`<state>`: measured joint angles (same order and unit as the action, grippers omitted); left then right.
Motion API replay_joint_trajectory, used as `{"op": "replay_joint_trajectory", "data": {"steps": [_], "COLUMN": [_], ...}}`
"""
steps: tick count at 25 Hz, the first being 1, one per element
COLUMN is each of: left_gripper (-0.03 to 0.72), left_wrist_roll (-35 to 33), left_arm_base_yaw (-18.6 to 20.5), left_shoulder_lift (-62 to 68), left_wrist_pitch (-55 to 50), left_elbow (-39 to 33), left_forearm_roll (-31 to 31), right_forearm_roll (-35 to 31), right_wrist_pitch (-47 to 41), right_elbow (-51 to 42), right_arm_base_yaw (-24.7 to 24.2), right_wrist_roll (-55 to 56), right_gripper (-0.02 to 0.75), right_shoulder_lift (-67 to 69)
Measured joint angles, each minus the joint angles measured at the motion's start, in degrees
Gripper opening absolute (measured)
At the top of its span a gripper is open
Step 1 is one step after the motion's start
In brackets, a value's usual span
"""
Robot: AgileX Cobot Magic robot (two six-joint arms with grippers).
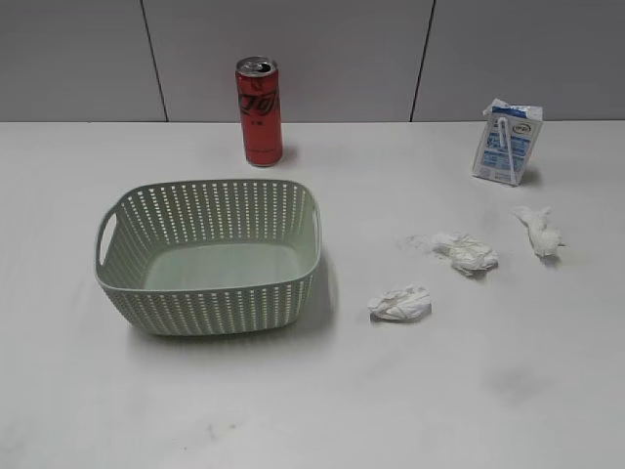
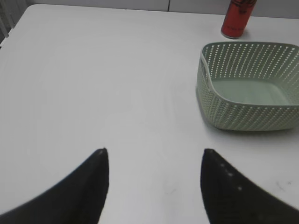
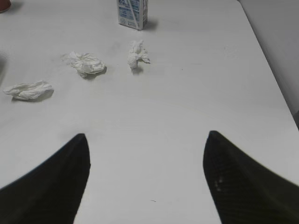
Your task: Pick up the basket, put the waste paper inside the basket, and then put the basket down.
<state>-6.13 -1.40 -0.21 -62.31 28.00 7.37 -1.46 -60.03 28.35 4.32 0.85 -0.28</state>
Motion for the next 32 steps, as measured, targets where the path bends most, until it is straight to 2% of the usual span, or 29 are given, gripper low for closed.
{"op": "replay_joint_trajectory", "data": {"steps": [11, 16, 22, 30, 32], "left_gripper": [0.472, 0.472, 0.472, 0.472, 0.472], "left_wrist_roll": [0.0, 0.0, 0.0, -0.8, -1.0], "left_arm_base_yaw": [0.0, 0.0, 0.0, -0.1, -1.7], "left_shoulder_lift": [0.0, 3.4, 25.6, 58.6, 66.2], "left_wrist_pitch": [0.0, 2.3, 8.4, 12.6, 12.5], "left_elbow": [0.0, 0.6, 6.6, 20.8, 24.9], "left_forearm_roll": [0.0, 3.9, 5.5, 8.0, 8.0], "right_forearm_roll": [0.0, 0.0, 0.0, 0.0, 0.0], "right_wrist_pitch": [0.0, 0.0, 0.0, 0.0, 0.0], "right_elbow": [0.0, 0.0, 0.0, 0.0, 0.0], "right_arm_base_yaw": [0.0, 0.0, 0.0, 0.0, 0.0], "right_wrist_roll": [0.0, 0.0, 0.0, 0.0, 0.0], "right_gripper": [0.570, 0.570, 0.570, 0.570, 0.570], "right_shoulder_lift": [0.0, 0.0, 0.0, 0.0, 0.0]}}
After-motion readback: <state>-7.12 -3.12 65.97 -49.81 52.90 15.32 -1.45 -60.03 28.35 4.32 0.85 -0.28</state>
